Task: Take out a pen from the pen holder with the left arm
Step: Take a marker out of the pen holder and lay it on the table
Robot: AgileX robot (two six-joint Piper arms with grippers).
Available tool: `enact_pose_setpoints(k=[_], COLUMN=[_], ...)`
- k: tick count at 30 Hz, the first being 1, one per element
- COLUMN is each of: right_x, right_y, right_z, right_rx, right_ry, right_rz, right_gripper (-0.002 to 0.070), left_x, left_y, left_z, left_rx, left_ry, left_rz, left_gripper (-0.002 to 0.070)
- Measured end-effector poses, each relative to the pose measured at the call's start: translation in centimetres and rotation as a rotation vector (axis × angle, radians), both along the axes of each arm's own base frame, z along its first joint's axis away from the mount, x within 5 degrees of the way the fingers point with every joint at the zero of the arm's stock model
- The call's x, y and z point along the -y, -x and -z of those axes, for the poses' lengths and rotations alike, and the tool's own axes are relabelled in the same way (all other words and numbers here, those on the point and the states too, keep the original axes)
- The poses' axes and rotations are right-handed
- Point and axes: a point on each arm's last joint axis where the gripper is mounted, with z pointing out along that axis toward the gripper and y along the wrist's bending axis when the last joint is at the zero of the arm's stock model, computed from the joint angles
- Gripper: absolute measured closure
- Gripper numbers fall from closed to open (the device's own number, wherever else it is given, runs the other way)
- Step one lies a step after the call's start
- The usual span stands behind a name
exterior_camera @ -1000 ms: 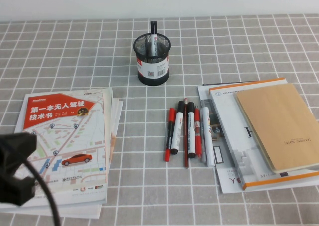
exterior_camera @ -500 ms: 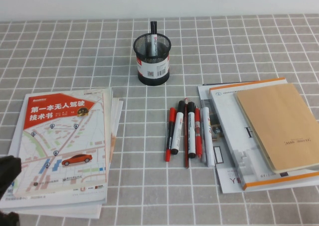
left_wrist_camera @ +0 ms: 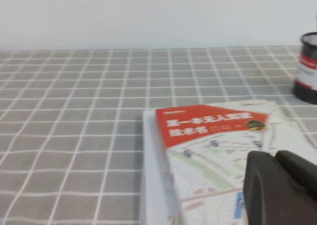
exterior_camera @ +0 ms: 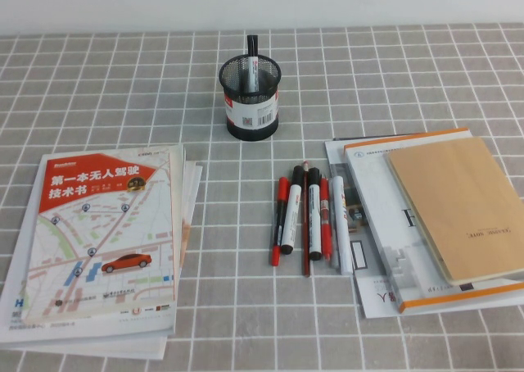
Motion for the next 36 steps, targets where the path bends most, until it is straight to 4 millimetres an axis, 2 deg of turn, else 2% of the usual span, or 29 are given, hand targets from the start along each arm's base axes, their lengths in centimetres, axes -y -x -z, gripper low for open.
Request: enact_pose_setpoints(k=[4,8,12,36], right_x=[0.0,0.0,0.0,0.0], right_y=[0.0,0.0,0.0,0.0], right_z=[0.0,0.0,0.0,0.0], right_rx=[0.000,0.000,0.000,0.000], right_ry=[-0.002,-0.002,-0.003,-0.005], right_rz=[0.000,0.000,0.000,0.000], right_gripper=[0.0689,0.0689,0.0689,0.0689], left_x=[-0.2,-0.1,0.1,0.2], left_y=[0.0,0.0,0.2,0.2], left_z=[2.6,3.4,4.0,4.1], left_rx=[-0.031,-0.077,-0.142,-0.153], left_ry=[0.029,0.053,0.001,-0.046], left_rz=[-0.048,-0.054,-0.021,0.007], left_gripper=[0.0675,0.0675,0.0675,0.0675])
